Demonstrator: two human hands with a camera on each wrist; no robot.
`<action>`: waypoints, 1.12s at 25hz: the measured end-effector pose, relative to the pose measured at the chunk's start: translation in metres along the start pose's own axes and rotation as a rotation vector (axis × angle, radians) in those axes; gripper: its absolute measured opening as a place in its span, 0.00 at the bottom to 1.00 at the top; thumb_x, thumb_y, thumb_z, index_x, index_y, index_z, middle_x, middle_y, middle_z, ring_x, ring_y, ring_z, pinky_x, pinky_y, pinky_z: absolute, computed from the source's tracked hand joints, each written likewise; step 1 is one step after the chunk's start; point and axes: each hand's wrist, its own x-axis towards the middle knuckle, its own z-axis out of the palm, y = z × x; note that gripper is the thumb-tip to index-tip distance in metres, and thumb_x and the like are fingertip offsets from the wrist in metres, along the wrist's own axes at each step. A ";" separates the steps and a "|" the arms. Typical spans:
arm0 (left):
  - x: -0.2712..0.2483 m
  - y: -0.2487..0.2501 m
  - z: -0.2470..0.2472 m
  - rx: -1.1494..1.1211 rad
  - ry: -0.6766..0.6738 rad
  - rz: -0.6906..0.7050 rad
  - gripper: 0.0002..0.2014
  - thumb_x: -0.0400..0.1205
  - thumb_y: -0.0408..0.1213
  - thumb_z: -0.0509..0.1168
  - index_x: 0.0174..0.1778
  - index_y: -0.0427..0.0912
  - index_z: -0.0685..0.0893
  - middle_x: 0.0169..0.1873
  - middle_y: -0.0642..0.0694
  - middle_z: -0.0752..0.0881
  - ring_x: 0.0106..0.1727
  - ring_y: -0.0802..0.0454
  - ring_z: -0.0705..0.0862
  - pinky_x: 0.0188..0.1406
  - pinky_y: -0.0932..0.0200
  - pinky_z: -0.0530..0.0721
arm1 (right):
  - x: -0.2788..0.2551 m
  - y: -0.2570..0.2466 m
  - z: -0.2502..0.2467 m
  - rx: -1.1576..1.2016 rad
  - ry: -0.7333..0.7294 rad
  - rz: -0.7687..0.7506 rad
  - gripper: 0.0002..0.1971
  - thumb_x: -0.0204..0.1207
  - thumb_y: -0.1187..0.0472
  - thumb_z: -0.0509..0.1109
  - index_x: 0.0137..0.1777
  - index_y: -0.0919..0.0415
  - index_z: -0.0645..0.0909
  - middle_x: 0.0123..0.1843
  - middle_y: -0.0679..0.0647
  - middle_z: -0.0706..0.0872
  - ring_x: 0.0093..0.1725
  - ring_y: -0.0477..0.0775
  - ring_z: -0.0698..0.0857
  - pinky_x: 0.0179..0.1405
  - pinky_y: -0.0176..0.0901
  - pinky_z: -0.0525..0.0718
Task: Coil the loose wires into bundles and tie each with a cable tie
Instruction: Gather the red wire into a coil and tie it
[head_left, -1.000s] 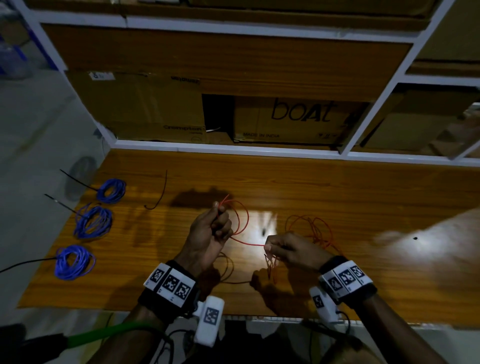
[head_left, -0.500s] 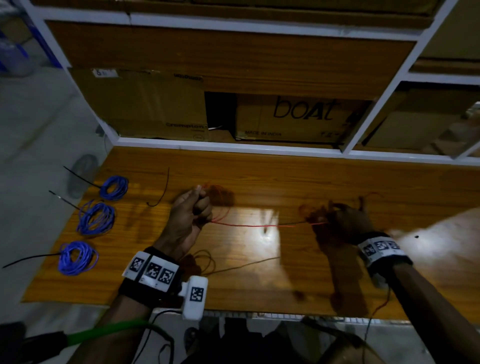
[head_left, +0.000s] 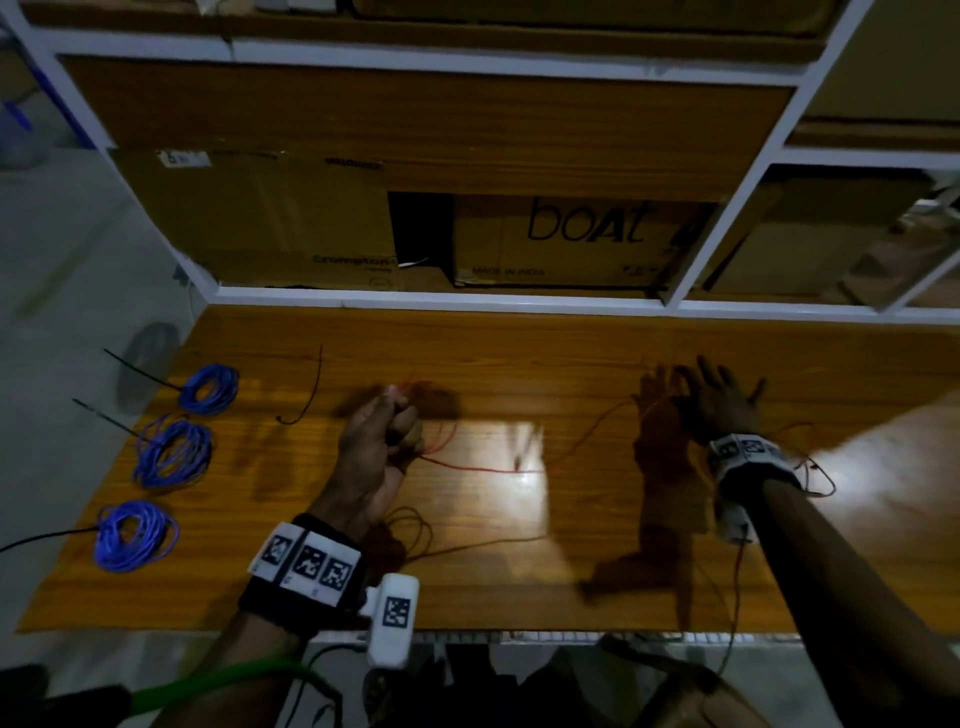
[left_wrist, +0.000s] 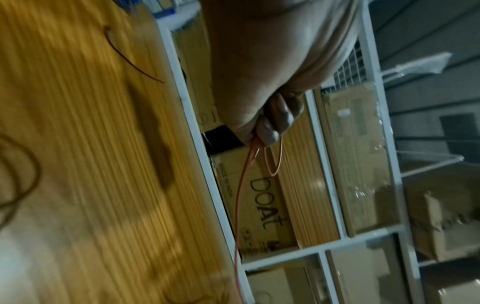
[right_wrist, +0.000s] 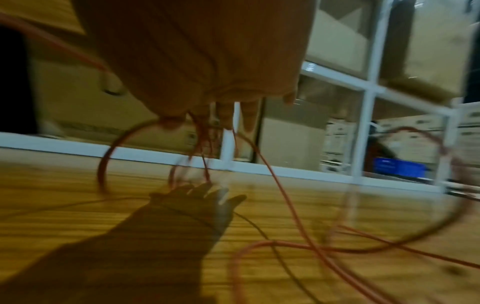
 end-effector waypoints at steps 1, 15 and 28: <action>0.000 -0.006 0.009 0.012 -0.022 -0.004 0.14 0.91 0.42 0.53 0.41 0.45 0.75 0.21 0.55 0.67 0.21 0.59 0.65 0.25 0.64 0.70 | 0.000 -0.011 0.002 0.021 -0.019 -0.037 0.24 0.88 0.43 0.55 0.84 0.41 0.61 0.90 0.49 0.52 0.88 0.60 0.52 0.80 0.84 0.42; 0.001 -0.006 0.036 -0.097 -0.123 -0.019 0.14 0.92 0.43 0.51 0.43 0.42 0.74 0.22 0.54 0.66 0.22 0.58 0.64 0.24 0.64 0.66 | -0.136 -0.178 -0.010 1.076 -0.797 -0.669 0.22 0.87 0.41 0.57 0.34 0.43 0.84 0.35 0.64 0.80 0.32 0.51 0.79 0.39 0.36 0.79; -0.020 -0.022 -0.017 1.298 -0.600 0.034 0.15 0.92 0.46 0.54 0.41 0.50 0.79 0.29 0.50 0.80 0.29 0.57 0.76 0.33 0.56 0.73 | -0.066 -0.110 -0.007 0.456 -0.382 -0.563 0.10 0.86 0.62 0.62 0.50 0.56 0.86 0.45 0.49 0.87 0.40 0.40 0.84 0.43 0.29 0.81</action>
